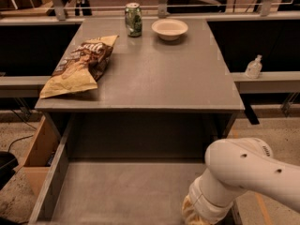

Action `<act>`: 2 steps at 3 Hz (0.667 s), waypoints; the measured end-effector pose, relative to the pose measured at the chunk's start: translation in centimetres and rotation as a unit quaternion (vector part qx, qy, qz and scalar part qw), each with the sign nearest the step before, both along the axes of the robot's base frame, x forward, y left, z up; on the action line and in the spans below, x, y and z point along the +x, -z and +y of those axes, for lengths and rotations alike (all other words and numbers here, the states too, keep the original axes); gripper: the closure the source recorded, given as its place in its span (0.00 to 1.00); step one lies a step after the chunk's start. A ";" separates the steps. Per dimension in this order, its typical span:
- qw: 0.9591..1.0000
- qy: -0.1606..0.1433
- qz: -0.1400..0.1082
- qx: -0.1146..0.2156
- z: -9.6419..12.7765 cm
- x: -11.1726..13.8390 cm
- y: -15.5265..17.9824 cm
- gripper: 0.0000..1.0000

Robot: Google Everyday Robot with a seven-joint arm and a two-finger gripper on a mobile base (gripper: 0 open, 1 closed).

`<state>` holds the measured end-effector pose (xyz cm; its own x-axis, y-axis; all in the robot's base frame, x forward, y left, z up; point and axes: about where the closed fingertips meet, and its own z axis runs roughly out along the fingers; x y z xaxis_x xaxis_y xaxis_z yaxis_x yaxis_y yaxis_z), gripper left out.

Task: Open top drawer

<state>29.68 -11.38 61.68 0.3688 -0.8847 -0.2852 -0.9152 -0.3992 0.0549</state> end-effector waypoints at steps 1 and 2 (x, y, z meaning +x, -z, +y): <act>1.000 0.000 0.000 0.000 0.0 0.4 0.0 0.76; 1.000 -0.001 0.000 -0.001 0.0 0.3 0.0 0.51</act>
Offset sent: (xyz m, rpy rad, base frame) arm 0.0035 0.0002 0.0000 0.0000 0.0000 0.0000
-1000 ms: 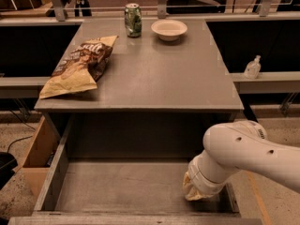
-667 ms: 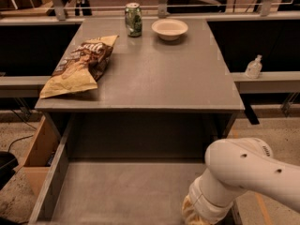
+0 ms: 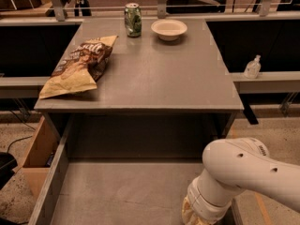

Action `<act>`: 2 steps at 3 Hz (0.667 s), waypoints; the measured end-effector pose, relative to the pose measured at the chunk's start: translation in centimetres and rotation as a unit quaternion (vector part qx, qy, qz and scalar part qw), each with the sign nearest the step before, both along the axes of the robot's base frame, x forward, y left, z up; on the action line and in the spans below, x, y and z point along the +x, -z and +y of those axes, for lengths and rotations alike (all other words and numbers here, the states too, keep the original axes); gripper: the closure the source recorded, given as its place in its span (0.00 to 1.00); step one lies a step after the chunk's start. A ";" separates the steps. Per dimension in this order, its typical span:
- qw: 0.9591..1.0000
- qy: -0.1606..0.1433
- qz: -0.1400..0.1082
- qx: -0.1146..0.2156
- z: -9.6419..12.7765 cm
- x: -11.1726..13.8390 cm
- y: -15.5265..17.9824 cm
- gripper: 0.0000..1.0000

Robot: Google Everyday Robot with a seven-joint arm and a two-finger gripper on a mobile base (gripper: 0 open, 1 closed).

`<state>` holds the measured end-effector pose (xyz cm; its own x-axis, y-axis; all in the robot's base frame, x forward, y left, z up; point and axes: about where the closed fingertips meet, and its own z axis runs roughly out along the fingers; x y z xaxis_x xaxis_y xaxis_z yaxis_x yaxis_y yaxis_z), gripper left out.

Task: Open top drawer

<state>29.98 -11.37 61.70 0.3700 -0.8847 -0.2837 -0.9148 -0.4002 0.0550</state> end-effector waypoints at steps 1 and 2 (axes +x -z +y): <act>1.000 0.000 0.000 -0.001 0.0 -0.1 0.0 0.30; 1.000 -0.001 0.000 -0.001 0.0 -0.1 0.0 0.06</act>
Offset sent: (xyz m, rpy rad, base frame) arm -0.0005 -0.0001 0.0002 -0.0012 -0.0004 0.0008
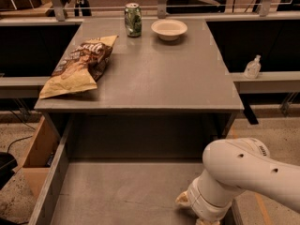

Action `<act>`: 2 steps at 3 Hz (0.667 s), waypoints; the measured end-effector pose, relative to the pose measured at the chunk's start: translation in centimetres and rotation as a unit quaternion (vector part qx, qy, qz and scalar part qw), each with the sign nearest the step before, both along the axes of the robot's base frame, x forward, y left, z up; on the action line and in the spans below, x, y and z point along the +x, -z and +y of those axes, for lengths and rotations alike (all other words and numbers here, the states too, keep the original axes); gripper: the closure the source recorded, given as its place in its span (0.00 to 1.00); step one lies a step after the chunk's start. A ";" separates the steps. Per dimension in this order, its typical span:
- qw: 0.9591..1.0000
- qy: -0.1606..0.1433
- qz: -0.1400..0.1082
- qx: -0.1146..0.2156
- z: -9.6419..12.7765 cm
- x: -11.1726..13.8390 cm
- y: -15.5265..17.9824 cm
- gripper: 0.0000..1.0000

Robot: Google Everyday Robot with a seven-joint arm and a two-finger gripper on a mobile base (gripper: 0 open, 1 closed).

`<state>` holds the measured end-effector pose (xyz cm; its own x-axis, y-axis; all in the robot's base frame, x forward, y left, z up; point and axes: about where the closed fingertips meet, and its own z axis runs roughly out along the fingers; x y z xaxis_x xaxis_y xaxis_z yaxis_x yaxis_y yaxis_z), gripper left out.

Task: Open top drawer

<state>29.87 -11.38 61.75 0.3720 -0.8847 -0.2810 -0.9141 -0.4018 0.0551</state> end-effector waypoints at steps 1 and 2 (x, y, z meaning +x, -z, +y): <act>1.000 0.000 0.000 0.000 0.0 0.0 0.0 0.00; 1.000 0.000 0.000 -0.001 0.0 0.0 0.0 0.00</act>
Offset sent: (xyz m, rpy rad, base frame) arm -0.0003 0.0000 0.0001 -0.0009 -0.0003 0.0008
